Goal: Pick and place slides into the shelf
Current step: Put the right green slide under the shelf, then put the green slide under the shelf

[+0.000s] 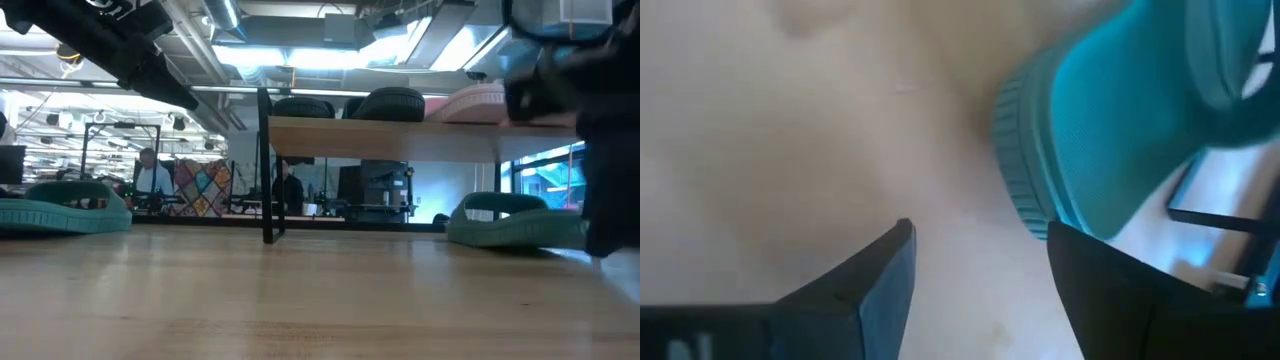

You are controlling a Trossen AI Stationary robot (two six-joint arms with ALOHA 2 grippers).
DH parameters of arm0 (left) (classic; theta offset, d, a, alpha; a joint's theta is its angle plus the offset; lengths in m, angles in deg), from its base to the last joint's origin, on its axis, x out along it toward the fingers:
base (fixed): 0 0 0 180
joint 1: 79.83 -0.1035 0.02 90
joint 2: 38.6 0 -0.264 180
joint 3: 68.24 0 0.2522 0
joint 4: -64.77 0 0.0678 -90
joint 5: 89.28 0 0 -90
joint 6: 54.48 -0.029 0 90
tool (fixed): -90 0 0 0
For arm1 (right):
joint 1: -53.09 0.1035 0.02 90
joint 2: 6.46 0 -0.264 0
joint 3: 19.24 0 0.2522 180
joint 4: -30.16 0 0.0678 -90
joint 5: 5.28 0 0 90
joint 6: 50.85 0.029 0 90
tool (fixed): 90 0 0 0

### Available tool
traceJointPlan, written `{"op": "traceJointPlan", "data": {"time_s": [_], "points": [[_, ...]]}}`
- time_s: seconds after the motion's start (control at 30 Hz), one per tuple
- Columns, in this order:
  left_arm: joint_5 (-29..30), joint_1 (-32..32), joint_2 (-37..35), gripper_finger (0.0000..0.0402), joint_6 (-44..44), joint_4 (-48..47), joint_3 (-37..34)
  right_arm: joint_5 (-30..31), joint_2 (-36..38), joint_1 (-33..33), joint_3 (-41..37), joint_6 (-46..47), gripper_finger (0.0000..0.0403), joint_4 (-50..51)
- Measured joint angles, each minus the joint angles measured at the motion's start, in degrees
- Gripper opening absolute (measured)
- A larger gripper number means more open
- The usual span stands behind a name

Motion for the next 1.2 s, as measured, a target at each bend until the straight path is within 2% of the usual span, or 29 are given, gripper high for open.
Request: {"op": "traceJointPlan", "data": {"time_s": [0.27, 0.47, 0.73, 1.03, 1.2], "points": [[0.0, 0.02, 0.02, 0.0192, 0.0, 0.0, 0.0, 1.07, 0.44, -2.59, -7.86, 0.26, 0.0225, -1.91], [0.02, 0.0, 0.02, 0.0192, 0.0, -0.2, 0.0, 4.67, 0.35, -2.88, -8.43, 0.03, 0.0225, -1.35], [0.01, 0.0, 0.0, 0.0192, 0.0, -0.29, 0.0, 5.55, 3.52, -2.73, -8.37, 0.64, 0.0225, -1.36], [0.02, 0.0, 0.0, 0.0192, 0.0, -0.35, 0.0, 4.85, 10.54, 0.2, -2.02, 1.46, 0.0225, 1.76], [0.02, 0.0, 0.0, 0.0192, -0.02, -0.33, 0.0, 6.49, 12.91, 2.67, 5.33, 3.36, 0.0225, 11.11]]}}
